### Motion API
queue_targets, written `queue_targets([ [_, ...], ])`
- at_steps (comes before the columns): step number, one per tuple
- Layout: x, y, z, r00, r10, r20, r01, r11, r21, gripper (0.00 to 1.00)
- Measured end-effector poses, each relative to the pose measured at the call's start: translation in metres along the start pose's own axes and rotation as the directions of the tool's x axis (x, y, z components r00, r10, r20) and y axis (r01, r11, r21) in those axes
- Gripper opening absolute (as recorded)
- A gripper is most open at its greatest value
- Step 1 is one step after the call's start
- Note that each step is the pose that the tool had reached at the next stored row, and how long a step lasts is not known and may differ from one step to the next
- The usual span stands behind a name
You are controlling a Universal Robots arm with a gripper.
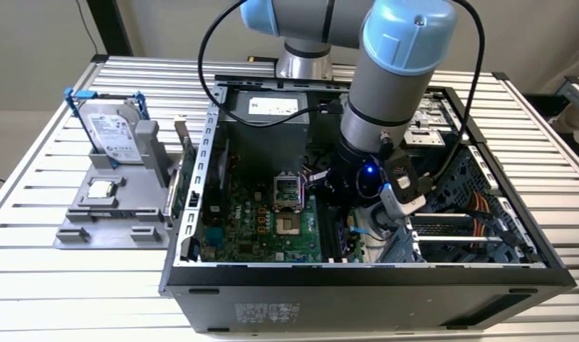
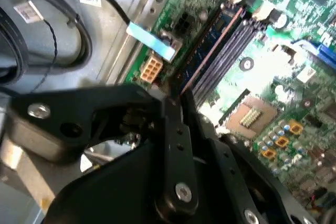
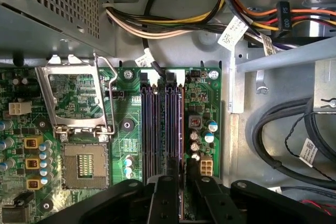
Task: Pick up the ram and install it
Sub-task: 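Insert the ram into the slot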
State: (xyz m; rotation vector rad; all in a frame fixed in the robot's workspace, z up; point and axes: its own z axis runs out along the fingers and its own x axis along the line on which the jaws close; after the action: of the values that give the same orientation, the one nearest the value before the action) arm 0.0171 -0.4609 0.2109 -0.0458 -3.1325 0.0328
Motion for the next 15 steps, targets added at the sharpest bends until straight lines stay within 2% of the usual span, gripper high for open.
queue_targets([
  [5,0.0001,-0.0002,-0.0004,1.0000,0.000,-0.0002,0.000,1.0000,0.0009,1.00],
  [7,0.0002,-0.0003,-0.0027,1.0000,0.000,-0.0003,0.000,1.0000,0.0011,1.00],
  [10,0.0002,-0.0004,-0.0097,1.0000,0.000,-0.0003,0.000,1.0000,0.0011,1.00],
  [15,0.0004,-0.0007,-0.0254,1.0000,0.000,-0.0002,0.000,1.0000,0.0020,1.00],
])
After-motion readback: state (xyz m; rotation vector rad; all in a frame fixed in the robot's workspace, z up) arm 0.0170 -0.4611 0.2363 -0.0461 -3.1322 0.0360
